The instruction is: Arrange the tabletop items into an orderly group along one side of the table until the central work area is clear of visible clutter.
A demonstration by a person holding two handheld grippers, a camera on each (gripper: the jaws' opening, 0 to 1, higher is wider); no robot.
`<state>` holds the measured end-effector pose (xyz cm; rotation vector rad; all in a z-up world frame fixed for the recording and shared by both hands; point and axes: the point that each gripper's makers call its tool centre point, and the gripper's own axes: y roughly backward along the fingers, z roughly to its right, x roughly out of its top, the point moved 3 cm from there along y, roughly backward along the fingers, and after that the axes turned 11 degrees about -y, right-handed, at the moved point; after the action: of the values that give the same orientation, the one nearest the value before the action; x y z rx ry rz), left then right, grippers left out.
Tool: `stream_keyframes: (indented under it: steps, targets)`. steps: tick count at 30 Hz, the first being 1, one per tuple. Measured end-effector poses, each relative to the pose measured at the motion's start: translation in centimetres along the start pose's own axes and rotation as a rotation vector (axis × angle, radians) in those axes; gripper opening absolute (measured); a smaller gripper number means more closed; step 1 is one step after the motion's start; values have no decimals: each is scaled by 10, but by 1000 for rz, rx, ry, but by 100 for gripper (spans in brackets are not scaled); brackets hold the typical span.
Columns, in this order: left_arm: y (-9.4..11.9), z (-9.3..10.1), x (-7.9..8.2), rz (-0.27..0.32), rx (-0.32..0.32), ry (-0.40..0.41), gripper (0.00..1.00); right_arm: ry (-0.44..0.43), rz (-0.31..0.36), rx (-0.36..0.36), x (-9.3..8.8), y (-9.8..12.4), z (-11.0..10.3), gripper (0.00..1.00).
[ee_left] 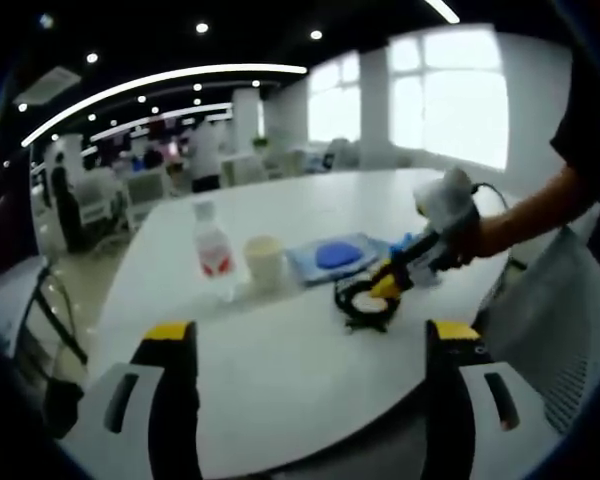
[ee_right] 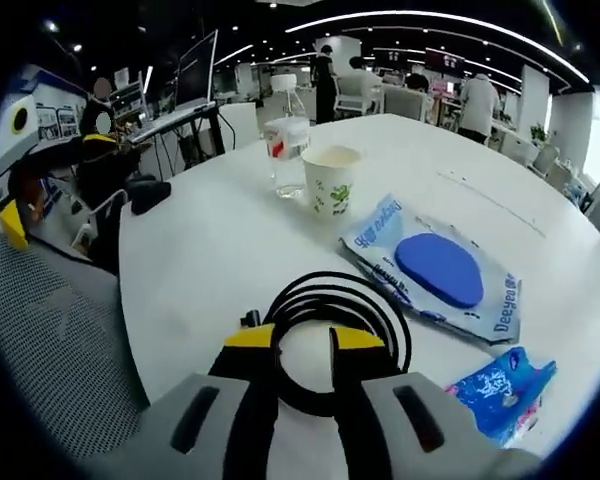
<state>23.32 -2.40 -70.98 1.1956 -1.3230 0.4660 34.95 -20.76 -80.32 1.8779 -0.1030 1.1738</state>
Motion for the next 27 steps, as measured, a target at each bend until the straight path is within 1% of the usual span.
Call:
stream_keyframes:
  steps: [3,5,7,10,11,14,16,17,19,20,21,24,27]
  targets:
    - [0,0,0,1,-2,0,91,7,15,-37,6,9,7,24]
    - [0,0,0,1,-3,0,91,5,23,-73,9,15,14,28]
    - [0,0,0,3,-3,1,91,-11,42,-97,13,21,20,33]
    - [0,0,0,4,-3,1,91,-46,47,-123,13,30,27,35]
    - [0,0,0,5,-3,0,91,-64,54,-161,13,36,34,36]
    - [0,0,1,7,-3,0,92,-101,73,-220,12,46,48,41]
    - [0,0,1,8,-3,1,92,-122,82,-244,10,53,57,45]
    - [0,0,1,8,-2,-1,92,-151,85,-275,8,58,65,47]
    - [0,-1,1,10,0,-2,93,-186,92,-301,6,64,76,49]
    - [0,-1,0,9,1,-3,94,-223,101,-329,4,69,85,50]
    - [0,-1,0,10,2,-5,95,-231,110,-347,4,72,91,52]
    - [0,-2,1,15,8,-8,97,-279,101,-384,-2,81,112,53]
    - [0,-2,0,13,10,-11,99,-294,105,-408,-6,85,125,54]
